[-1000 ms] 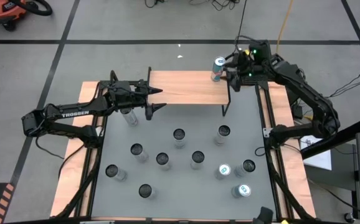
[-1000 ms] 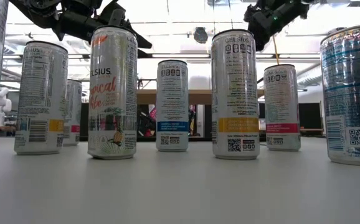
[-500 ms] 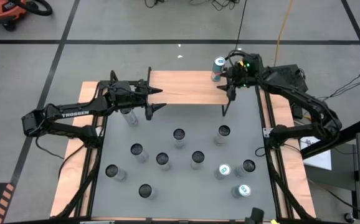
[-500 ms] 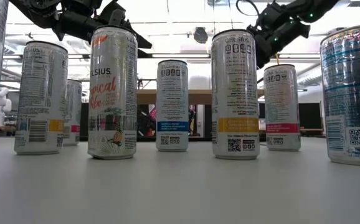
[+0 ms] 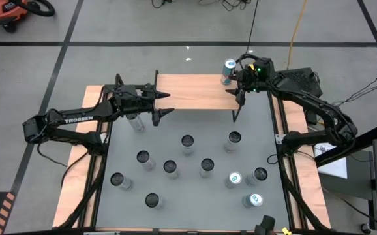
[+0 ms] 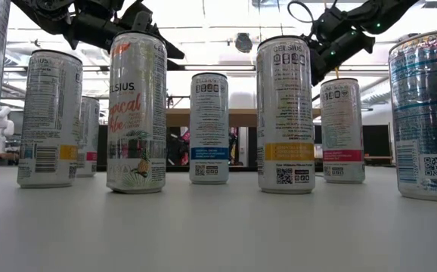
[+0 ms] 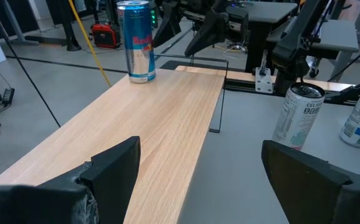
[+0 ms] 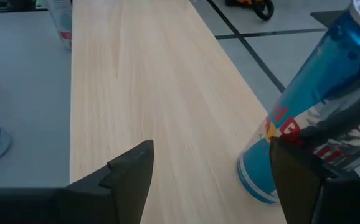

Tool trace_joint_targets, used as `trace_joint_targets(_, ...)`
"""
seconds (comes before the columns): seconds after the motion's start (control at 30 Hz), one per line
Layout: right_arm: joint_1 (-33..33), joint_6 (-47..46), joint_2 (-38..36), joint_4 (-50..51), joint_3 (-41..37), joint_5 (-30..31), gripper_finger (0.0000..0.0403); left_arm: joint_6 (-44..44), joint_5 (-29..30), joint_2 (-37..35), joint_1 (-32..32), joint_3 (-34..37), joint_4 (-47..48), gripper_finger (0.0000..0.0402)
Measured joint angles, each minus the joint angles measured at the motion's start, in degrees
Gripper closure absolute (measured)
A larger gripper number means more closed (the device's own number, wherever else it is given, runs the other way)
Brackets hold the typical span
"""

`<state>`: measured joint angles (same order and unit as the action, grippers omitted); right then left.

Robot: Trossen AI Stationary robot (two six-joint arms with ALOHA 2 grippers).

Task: Place canned beverage on shelf
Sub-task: Put the top blue soda can on the shelf

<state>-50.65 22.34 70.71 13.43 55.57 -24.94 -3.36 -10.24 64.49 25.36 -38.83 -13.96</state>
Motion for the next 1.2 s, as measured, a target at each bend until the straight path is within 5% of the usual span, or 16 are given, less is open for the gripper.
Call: trace_joint_targets(1.2,3.69,-6.00,-1.62,-1.13,0.01,2.29,0.0149,0.04,0.01,0.00,-0.01,0.02,1.77,0.0072)
